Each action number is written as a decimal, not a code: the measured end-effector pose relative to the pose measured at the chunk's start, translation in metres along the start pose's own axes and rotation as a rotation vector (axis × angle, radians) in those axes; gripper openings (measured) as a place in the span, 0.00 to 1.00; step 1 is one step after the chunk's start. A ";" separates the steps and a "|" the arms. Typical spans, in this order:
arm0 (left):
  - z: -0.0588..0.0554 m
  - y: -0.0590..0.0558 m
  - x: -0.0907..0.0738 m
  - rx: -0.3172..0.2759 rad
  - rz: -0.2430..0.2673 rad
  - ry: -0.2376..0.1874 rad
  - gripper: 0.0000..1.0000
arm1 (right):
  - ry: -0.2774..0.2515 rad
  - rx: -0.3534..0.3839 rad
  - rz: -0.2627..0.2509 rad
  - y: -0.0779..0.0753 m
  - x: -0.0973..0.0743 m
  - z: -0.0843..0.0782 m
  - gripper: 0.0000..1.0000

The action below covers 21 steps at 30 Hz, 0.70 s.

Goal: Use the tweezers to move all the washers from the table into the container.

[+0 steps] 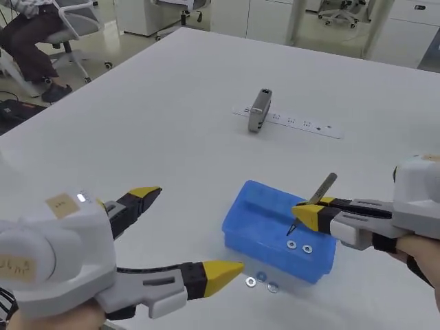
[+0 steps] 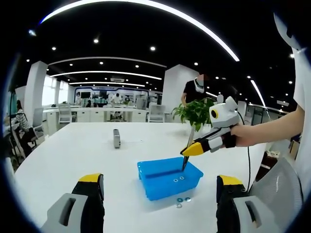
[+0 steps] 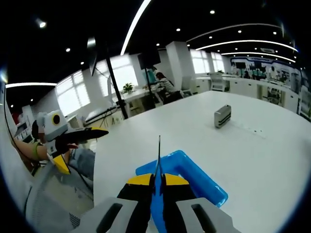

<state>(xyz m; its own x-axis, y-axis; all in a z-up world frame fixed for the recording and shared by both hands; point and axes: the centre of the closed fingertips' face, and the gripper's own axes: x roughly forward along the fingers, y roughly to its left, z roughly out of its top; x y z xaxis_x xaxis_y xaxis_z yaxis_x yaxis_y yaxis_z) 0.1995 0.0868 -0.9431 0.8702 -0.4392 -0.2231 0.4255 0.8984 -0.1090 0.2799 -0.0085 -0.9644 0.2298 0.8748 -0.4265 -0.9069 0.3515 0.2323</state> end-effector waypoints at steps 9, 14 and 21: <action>0.001 0.000 0.000 -0.001 -0.001 -0.004 0.99 | -0.016 0.012 0.006 0.009 -0.010 -0.001 0.04; 0.000 0.000 0.000 0.001 -0.002 0.000 0.99 | -0.032 0.033 0.024 0.016 -0.011 -0.003 0.04; 0.000 0.000 0.000 0.000 -0.002 0.000 0.99 | -0.022 0.050 0.040 0.026 -0.008 -0.016 0.04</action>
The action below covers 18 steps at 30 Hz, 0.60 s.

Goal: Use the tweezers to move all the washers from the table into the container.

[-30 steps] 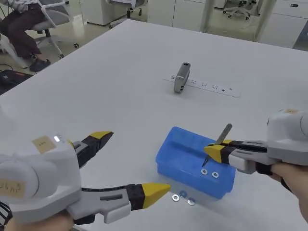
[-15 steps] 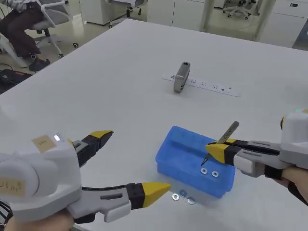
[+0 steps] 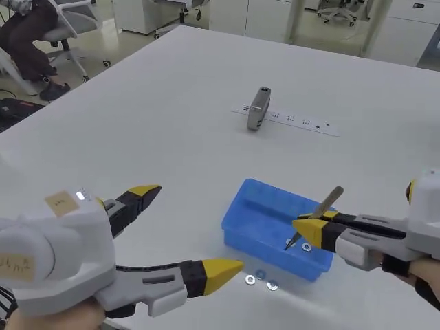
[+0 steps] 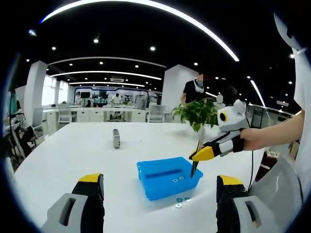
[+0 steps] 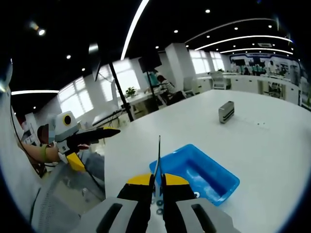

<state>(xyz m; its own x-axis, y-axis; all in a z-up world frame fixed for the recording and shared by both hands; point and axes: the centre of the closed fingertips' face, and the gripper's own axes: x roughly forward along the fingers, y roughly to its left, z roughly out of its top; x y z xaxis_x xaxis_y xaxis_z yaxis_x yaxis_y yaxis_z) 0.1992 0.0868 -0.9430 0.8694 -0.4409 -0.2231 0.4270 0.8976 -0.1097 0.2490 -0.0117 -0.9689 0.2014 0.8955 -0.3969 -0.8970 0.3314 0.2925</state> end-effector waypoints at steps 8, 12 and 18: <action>0.000 -0.001 0.000 -0.002 -0.005 0.000 0.99 | 0.048 0.000 0.010 0.010 0.006 -0.024 0.04; 0.000 -0.001 0.000 -0.002 -0.005 -0.002 0.99 | 0.056 0.014 0.012 0.010 0.007 -0.031 0.04; 0.000 -0.001 0.001 0.001 -0.006 0.002 0.99 | 0.091 0.003 0.009 0.007 0.010 -0.043 0.04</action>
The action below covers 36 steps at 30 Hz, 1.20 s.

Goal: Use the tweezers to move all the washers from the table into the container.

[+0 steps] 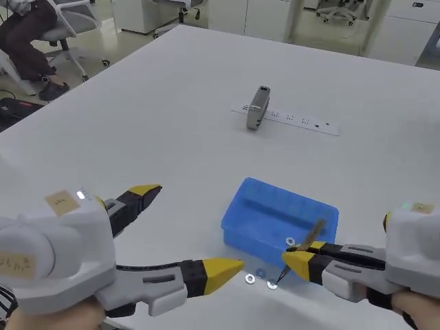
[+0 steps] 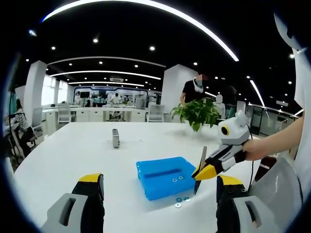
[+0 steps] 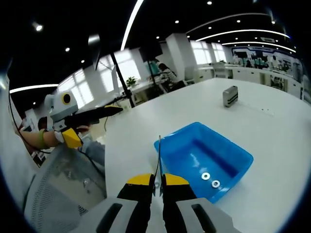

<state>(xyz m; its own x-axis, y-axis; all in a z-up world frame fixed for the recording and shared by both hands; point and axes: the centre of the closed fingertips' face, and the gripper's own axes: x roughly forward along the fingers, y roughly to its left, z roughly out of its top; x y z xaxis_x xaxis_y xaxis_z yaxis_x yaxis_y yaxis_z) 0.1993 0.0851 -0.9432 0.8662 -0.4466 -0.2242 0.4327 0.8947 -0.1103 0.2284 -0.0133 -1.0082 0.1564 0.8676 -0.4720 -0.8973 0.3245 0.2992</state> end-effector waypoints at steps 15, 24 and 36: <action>-0.002 -0.001 0.000 0.004 -0.003 0.009 0.99 | 0.044 -0.089 0.009 -0.003 0.014 -0.014 0.04; -0.002 -0.001 0.000 0.006 -0.005 0.013 0.99 | 0.054 -0.117 0.010 -0.005 0.021 -0.016 0.04; -0.002 -0.003 0.000 0.008 -0.010 0.017 0.99 | 0.072 -0.134 0.018 -0.004 0.025 -0.019 0.04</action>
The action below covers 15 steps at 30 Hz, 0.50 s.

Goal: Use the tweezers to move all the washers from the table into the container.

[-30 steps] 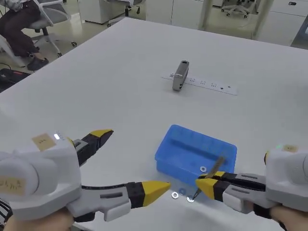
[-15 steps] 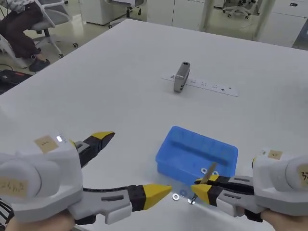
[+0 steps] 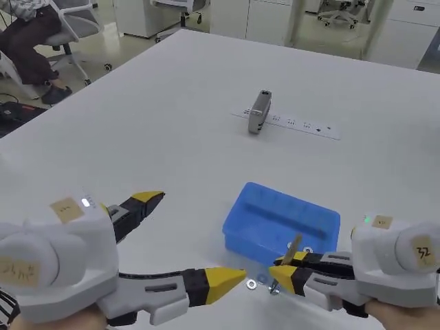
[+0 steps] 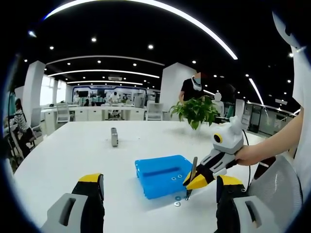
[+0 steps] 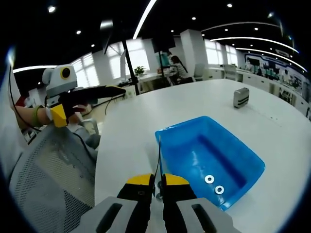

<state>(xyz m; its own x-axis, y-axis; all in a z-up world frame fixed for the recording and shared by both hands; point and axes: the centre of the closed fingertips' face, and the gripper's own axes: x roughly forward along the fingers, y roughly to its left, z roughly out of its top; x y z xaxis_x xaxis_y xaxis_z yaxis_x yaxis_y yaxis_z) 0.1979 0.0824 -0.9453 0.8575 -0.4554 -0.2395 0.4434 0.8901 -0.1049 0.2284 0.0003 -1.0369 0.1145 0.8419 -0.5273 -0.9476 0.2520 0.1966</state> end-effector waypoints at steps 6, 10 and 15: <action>0.001 0.000 0.000 -0.001 0.003 -0.002 0.99 | 0.001 -0.008 -0.001 0.001 0.000 0.000 0.04; 0.000 0.000 0.000 0.000 0.002 -0.001 0.99 | 0.000 -0.013 -0.002 0.001 0.000 0.000 0.04; 0.000 0.000 0.000 0.001 0.004 0.001 0.99 | 0.003 -0.030 0.000 0.003 0.001 0.000 0.04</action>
<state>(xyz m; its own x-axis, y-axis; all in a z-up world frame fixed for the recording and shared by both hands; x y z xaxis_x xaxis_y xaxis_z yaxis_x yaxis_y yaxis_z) 0.1975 0.0826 -0.9450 0.8590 -0.4517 -0.2410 0.4402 0.8920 -0.1027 0.2260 0.0016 -1.0368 0.1132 0.8403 -0.5301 -0.9561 0.2373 0.1719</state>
